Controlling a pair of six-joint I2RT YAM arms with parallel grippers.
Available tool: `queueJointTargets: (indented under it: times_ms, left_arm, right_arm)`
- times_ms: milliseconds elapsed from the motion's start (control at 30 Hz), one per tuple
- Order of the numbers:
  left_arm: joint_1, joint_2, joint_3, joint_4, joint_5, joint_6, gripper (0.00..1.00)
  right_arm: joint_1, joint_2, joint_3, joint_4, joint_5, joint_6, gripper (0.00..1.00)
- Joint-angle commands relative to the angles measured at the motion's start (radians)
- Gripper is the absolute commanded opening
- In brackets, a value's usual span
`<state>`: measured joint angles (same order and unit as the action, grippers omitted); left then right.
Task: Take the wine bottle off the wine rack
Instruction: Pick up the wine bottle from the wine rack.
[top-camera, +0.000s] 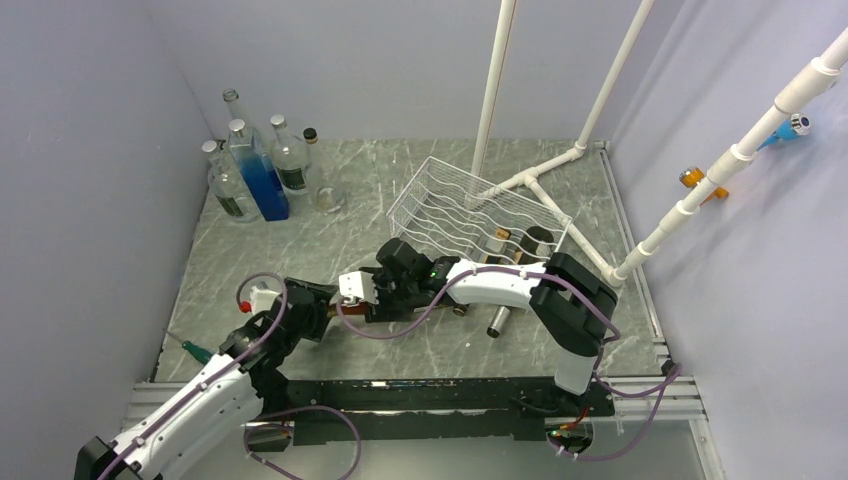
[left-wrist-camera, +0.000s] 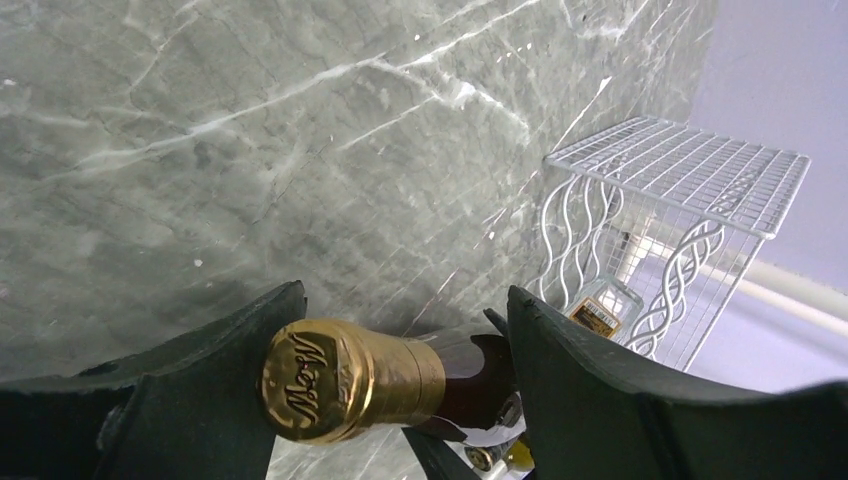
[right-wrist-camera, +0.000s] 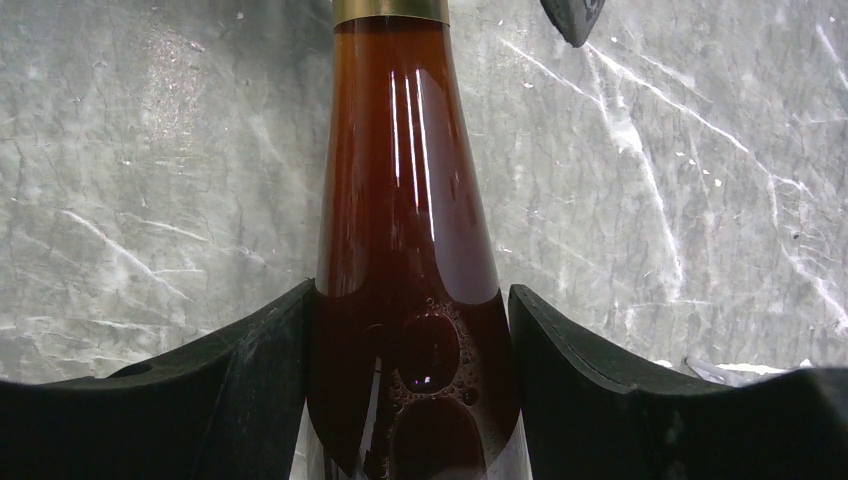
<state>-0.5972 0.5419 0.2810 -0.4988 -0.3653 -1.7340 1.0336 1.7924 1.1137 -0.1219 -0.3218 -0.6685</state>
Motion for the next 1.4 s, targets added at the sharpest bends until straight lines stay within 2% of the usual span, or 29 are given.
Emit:
queueJointTargets:
  times_ms: [0,300,433,500,767,933,1067,1367]
  left_arm:
    - [-0.003,0.016,-0.01,0.074,-0.023,-0.049,0.76]
    - [-0.004,-0.089,-0.064,0.117,-0.059,0.003,0.36]
    - [-0.003,-0.137,-0.067,0.137,-0.079,0.065,0.07]
    - [-0.003,-0.161,-0.06,0.152,-0.09,0.11,0.0]
    - [-0.004,-0.214,0.041,0.171,-0.125,0.335,0.0]
    - [-0.004,-0.207,0.112,0.185,-0.157,0.45,0.0]
    - [-0.003,-0.189,0.153,0.227,-0.17,0.529,0.0]
    - [-0.004,-0.102,0.264,0.3,-0.173,0.712,0.0]
  right_arm:
    - [-0.007,-0.048,0.082,0.125,-0.028,0.02,0.24]
    - [-0.007,-0.057,0.105,0.081,-0.054,0.029,0.24]
    - [-0.006,-0.058,0.117,0.065,-0.073,0.041,0.24]
    - [-0.007,-0.058,0.129,0.049,-0.084,0.04,0.25]
    - [-0.006,-0.062,0.207,-0.058,-0.155,0.048,0.37]
    - [-0.006,-0.064,0.246,-0.111,-0.189,0.068,0.56]
    - [-0.006,-0.065,0.267,-0.141,-0.197,0.084,0.75]
    - [-0.031,-0.082,0.321,-0.223,-0.274,0.127,0.98]
